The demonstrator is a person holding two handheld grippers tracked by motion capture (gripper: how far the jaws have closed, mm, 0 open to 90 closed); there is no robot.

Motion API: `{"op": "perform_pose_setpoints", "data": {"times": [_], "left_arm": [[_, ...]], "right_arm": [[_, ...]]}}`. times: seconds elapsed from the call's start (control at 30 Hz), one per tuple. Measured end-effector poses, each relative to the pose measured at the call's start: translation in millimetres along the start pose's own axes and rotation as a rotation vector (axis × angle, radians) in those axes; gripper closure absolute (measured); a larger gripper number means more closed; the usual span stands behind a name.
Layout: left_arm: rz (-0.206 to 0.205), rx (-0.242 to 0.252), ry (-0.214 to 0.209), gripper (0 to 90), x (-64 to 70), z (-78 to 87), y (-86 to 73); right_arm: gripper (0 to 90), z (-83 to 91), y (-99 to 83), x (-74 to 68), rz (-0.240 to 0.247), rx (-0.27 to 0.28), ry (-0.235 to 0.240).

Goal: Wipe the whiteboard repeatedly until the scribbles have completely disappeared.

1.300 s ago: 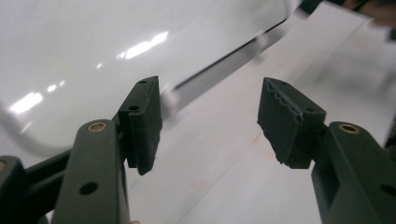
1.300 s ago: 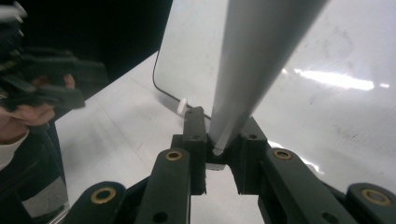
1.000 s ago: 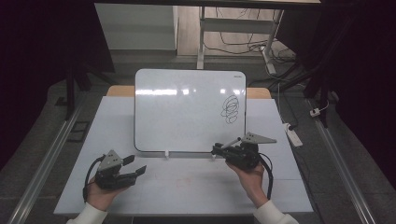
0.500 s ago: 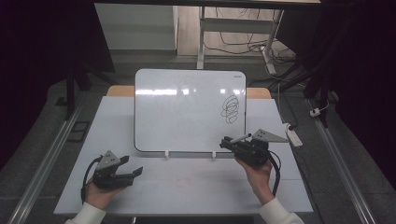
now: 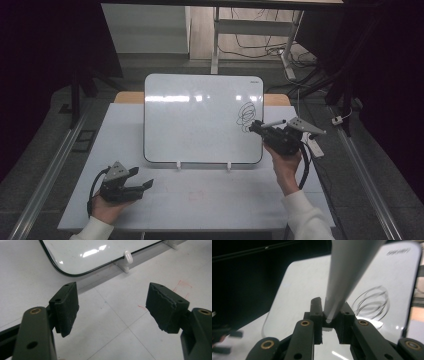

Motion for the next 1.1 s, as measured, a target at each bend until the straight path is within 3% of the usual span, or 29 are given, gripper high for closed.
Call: {"op": "perform_pose_setpoints", "data": {"times": [0.23,0.63,0.93,1.0,1.03,1.1], "left_arm": [[-0.004,-0.015,-0.012,26.7,1.0,-4.3,-1.1],[0.004,-0.028,0.002,26.7,-2.1,-3.7,-6.1],[0.011,-0.033,0.016,26.7,-4.4,-2.5,-8.2],[0.011,-0.035,0.017,26.8,-4.4,-2.8,-8.3],[0.012,-0.035,0.019,26.8,-4.4,-3.0,-8.3],[0.013,-0.037,0.019,26.7,-4.4,-3.2,-8.4]], "right_arm": [[77.7,-15.7,22.8,32.7,0.01,0.016,-0.067],[77.7,-37.8,41.2,85.0,0.012,0.016,-0.155],[77.8,-52.1,33.2,99.1,0.018,-0.026,-0.167],[77.8,-58.0,23.7,95.4,-0.003,-0.044,-0.126],[77.8,-66.2,13.5,86.7,0.024,-0.084,-0.08],[77.9,-67.2,12.5,85.1,0.047,-0.09,-0.079]]}}
Point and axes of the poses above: each handheld gripper's, and its own axes: z roughly backward along the jaws, y roughly out of its top, x roughly to its right, the point moved 7 cm from there along -z, roughly forward along the jaws, and after that the axes turned 15 degrees about y, right-handed, at the moved point
